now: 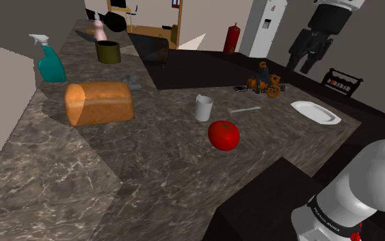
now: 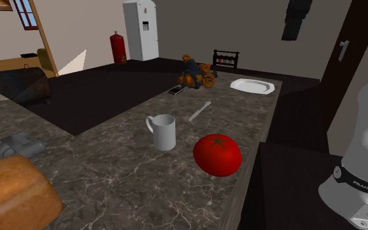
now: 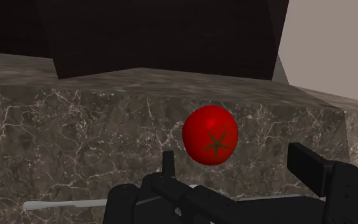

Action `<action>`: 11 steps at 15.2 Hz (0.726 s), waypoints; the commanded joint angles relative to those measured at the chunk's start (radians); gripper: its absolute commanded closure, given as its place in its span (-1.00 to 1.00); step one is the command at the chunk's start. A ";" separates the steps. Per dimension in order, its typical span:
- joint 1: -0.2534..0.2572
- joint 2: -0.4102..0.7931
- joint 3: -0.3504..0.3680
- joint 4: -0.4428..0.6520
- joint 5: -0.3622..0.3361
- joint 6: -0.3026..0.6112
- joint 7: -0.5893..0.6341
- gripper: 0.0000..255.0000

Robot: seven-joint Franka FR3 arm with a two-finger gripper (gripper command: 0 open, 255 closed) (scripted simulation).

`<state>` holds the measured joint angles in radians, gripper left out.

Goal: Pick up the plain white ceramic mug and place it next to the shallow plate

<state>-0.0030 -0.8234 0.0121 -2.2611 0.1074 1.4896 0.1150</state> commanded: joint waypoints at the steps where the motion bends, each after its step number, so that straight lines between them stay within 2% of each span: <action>1: 0.000 0.000 0.000 0.000 0.000 0.000 0.000 -1.00; 11: 0.001 0.279 0.062 -0.022 -0.004 0.301 0.023 -1.00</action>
<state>-0.0020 -0.5722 0.0685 -2.2807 0.1050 1.7580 0.1353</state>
